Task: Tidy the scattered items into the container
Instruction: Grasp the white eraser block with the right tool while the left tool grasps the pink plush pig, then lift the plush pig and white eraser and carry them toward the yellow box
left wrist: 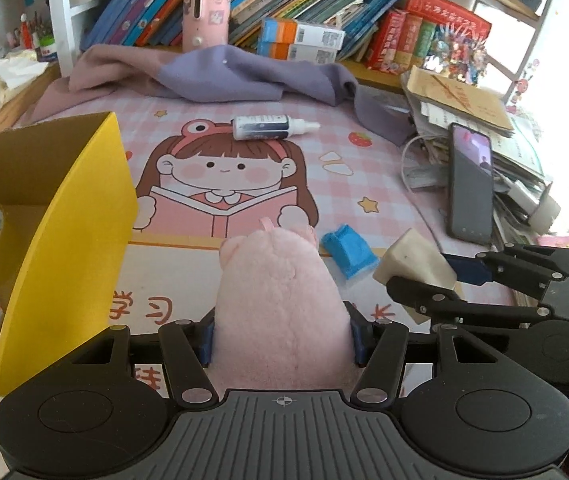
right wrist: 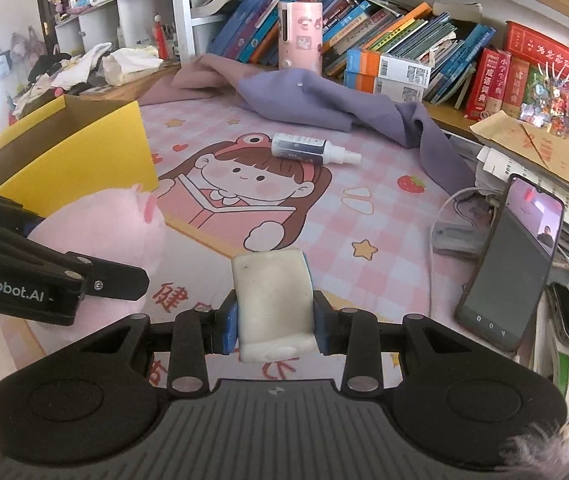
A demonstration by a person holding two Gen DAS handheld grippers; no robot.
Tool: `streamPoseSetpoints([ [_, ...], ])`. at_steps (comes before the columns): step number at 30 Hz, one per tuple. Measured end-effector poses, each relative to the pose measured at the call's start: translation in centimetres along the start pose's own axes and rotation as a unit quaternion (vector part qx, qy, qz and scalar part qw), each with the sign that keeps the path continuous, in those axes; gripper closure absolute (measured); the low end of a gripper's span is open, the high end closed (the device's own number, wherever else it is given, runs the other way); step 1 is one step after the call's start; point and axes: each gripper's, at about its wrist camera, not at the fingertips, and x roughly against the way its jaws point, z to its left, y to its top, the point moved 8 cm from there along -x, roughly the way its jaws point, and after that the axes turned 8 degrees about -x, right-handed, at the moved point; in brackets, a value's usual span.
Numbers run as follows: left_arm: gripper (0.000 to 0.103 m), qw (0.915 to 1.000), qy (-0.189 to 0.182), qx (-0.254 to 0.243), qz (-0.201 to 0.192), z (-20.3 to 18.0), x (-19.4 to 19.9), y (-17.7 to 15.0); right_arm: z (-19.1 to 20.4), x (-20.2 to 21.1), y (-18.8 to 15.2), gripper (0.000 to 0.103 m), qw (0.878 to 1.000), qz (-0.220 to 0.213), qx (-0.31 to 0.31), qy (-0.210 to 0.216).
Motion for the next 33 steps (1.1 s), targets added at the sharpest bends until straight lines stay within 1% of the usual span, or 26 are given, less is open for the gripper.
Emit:
streamPoseSetpoints([
  [7,0.045,0.9995,-0.022,-0.008,-0.020,0.1,2.0,-1.6,2.1,2.0,-1.1,0.070,1.000,-0.012,0.003,-0.017],
  [11,0.045,0.9989,-0.037,-0.004,-0.029,0.6,3.5,-2.9,3.5,3.6,-2.0,0.070,0.999,-0.019,0.009,-0.034],
  [16,0.045,0.9978,-0.047,-0.018,-0.043,1.6,5.5,-4.8,5.6,5.3,-2.6,0.070,0.998,-0.035,0.001,-0.057],
  [25,0.045,0.9962,-0.066,-0.011,-0.055,4.7,10.1,-9.9,11.8,8.8,-5.4,0.070,0.995,-0.051,0.004,-0.086],
  [33,0.045,0.9960,-0.072,0.005,-0.052,7.4,12.9,-14.5,17.0,11.0,-9.2,0.070,0.994,-0.045,0.005,-0.099],
])
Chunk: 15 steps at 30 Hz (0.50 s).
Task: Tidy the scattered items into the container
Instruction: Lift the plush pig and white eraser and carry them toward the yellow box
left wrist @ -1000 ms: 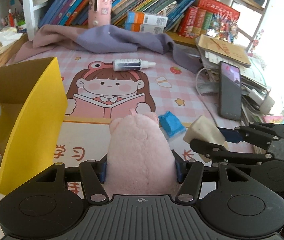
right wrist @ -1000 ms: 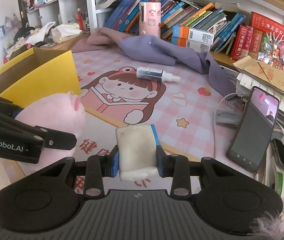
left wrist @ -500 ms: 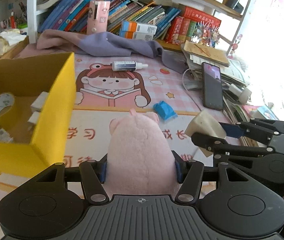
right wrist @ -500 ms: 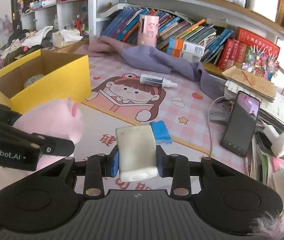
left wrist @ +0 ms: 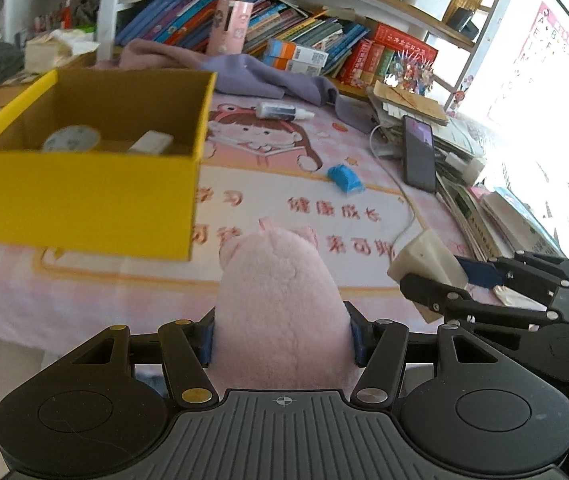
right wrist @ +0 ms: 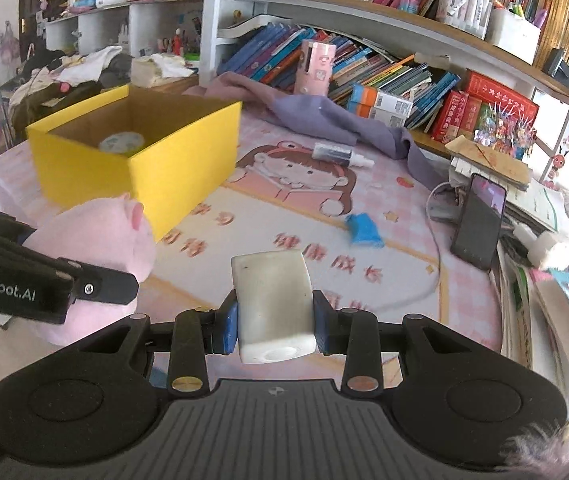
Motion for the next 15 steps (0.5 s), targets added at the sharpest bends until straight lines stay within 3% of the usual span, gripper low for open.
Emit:
streamPoseSetpoints([
  [6,0.045,0.9999,0.006,0.005,0.012,1.4,2.3,-3.1,3.9,1.7,-2.4,0.070,1.000,0.016,0.010,0.011],
  [15,0.045,0.9982,0.048,0.028,0.022,5.1,5.0,-6.0,9.0,1.9,-3.9,0.070,0.997,0.048,0.030,0.053],
])
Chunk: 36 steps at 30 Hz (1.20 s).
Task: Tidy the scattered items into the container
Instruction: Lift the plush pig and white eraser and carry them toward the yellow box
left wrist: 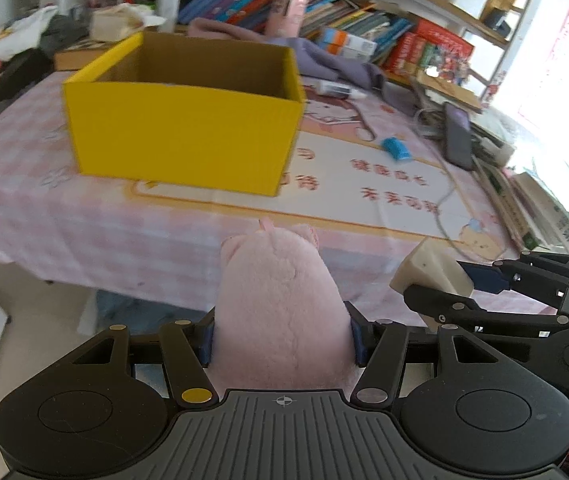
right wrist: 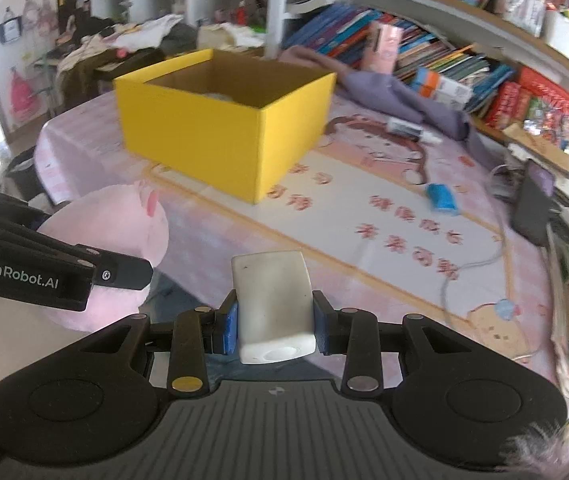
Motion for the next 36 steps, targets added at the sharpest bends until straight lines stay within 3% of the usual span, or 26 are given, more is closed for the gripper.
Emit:
streamPoseSetpoints([
  [19,0.045,0.9971,0.061,0.046,0.005,7.7,2.5,-2.1,8.8,-2.5,1.9,0.070,0.994,0.016,0.078,0.076],
  [36,0.045,0.9974,0.065,0.028,-0.017,9.7,1.2,1.6,9.5,-5.5,5.6,0.070,0.993,0.005,0.077,0.093],
])
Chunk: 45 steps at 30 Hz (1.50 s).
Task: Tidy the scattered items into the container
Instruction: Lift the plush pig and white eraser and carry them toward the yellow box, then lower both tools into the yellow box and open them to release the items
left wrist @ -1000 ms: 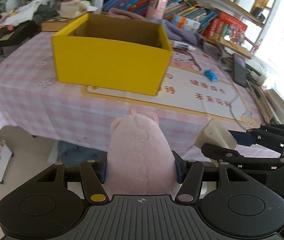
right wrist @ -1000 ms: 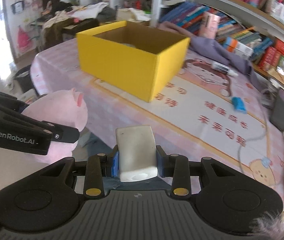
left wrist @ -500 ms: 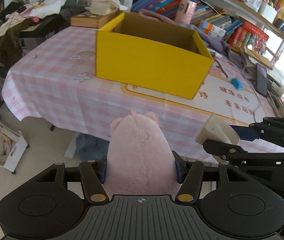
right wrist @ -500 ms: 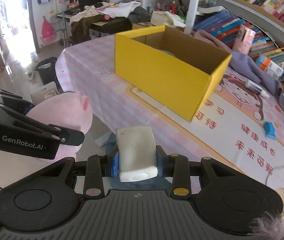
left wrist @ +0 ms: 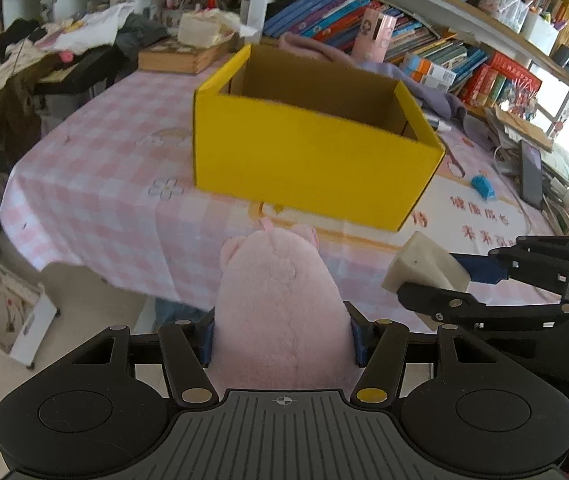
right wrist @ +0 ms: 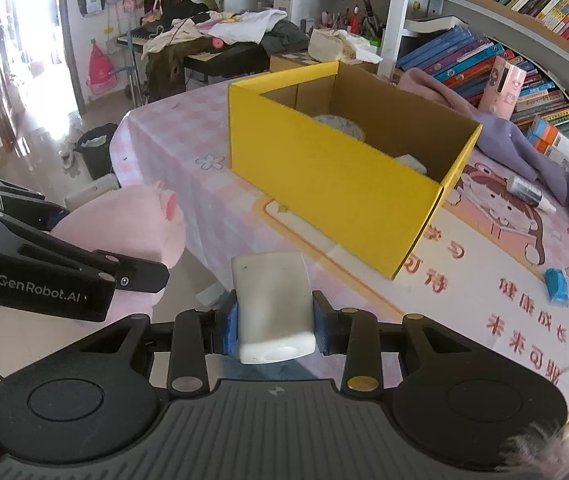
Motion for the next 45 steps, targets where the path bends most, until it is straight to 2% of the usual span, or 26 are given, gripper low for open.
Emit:
streamPoseSetpoints([
  [5,0.045,0.9993,0.003,-0.025,-0.027,-0.1,-0.5,3.0,-1.3,-0.5,2.6,0.070,1.000,-0.029,0.006,0.003],
  [15,0.045,0.9938,0.010,-0.066,-0.089,0.0,-0.9,11.2,-4.5,-0.9,10.5,0.070,0.994,-0.106,0.038,0.003],
  [21,0.045,0.9909,0.018,-0.092,-0.097,-0.1,-3.2,15.4,-7.3,-2.7,14.1,0.070,0.991,-0.119,0.051,-0.008],
  [27,0.044,0.9933,0.019,-0.098,-0.058,0.0,-7.7,17.7,-10.3,-6.8,16.1,0.070,0.993,-0.089,0.070,-0.018],
  [33,0.044,0.9941,0.012,-0.108,0.001,0.1,-12.9,19.7,-11.8,-12.5,17.6,0.070,0.991,-0.025,0.128,-0.013],
  [36,0.044,0.9913,0.010,-0.126,0.038,0.4,-15.4,20.5,-11.8,-15.5,18.4,0.070,0.984,0.014,0.178,-0.003],
  [41,0.044,0.9863,0.008,-0.134,0.096,1.2,-19.0,20.8,-11.6,-19.7,18.8,0.070,0.962,0.068,0.266,0.002],
  [45,0.043,0.9857,0.008,-0.126,0.111,1.8,-20.3,21.2,-11.5,-21.4,18.8,0.070,0.952,0.087,0.295,0.006],
])
